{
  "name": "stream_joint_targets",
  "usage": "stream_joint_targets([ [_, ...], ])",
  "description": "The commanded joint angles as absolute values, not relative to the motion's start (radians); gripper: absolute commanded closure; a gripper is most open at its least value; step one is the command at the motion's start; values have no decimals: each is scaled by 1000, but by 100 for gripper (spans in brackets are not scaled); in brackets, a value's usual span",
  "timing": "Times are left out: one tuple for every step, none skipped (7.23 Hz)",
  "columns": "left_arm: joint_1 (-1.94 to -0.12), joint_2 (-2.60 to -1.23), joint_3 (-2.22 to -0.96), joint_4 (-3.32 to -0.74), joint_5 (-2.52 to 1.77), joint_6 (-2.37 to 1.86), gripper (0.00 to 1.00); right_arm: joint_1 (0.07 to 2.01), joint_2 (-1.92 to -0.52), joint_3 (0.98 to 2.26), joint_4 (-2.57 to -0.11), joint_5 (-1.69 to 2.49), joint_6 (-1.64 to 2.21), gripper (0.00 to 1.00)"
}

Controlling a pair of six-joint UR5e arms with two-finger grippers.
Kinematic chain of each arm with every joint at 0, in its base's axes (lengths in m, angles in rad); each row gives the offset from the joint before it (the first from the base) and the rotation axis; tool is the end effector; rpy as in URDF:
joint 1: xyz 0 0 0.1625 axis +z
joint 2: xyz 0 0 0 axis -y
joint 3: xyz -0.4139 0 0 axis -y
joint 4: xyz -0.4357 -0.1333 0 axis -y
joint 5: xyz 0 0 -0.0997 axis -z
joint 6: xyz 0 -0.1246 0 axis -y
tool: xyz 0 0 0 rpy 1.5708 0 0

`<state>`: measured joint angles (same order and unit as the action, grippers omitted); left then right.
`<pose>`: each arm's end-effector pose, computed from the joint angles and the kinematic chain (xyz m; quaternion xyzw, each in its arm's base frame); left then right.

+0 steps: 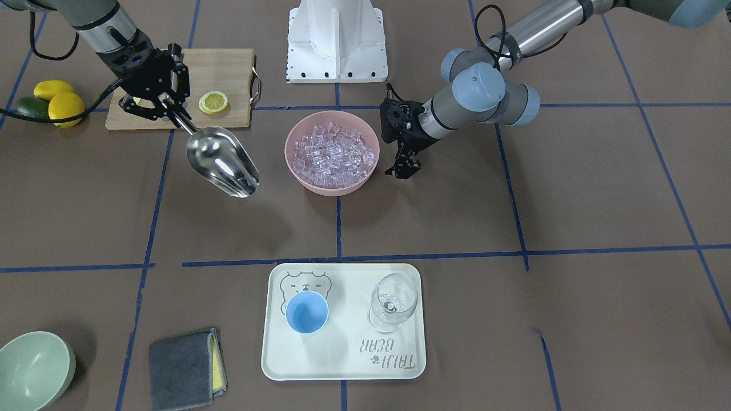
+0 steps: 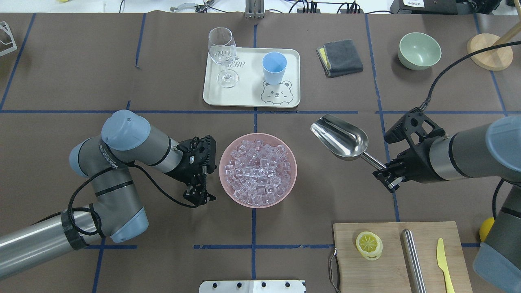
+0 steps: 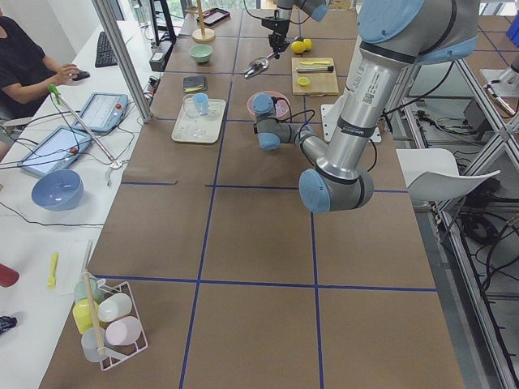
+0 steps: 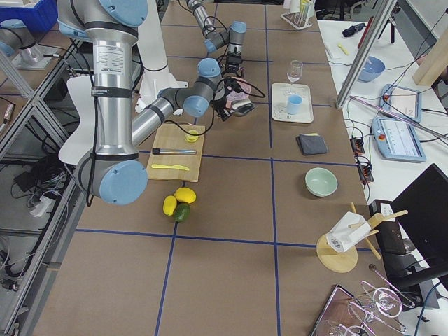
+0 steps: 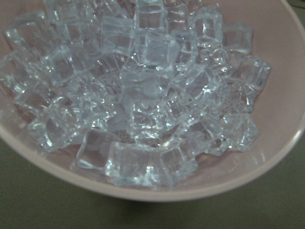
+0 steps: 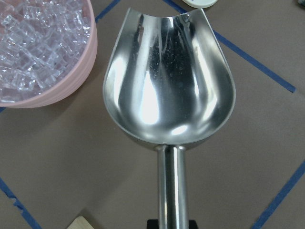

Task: Put ice in cup with scoop
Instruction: 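Lift the metal scoop off the table with the right gripper, then move the scoop over the pink bowl of ice with the right gripper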

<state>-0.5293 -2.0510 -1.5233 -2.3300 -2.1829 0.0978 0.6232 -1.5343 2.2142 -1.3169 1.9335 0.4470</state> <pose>0.5889 -0.4160 0.2920 0.3634 0.4654 0.5680 0.5733 -0.3596 -0.3682 0.2913 0.2360 -0.4078 -0.2962 0.8308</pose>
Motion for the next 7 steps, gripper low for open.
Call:
stream_joint_targets([
  [-529, -2051, -1522, -2330, -2183, 97, 0, 661, -1456, 2268, -1501, 1933, 237, 100],
  [-529, -2051, -1514, -2333, -2183, 97, 0, 634, -1436, 2298, -1619, 1927, 209, 100],
  [-529, -2051, -1506, -2353, -2183, 97, 0, 600, -1310, 2322, -1828, 1895, 204, 100],
  [-529, -2052, -1502, -2355, -2183, 97, 0, 554, -1155, 2325, -2070, 1857, 204, 100],
  [-529, -2052, -1502, -2356, -2183, 97, 0, 482, -1031, 2336, -2300, 1767, 204, 100],
  [-529, -2051, -1497, -2377, -2183, 97, 0, 419, -1017, 2351, -2368, 1687, 204, 100],
  [-529, -2052, -1491, -2381, -2181, 97, 0, 411, -1014, 2349, -2379, 1687, 204, 100],
])
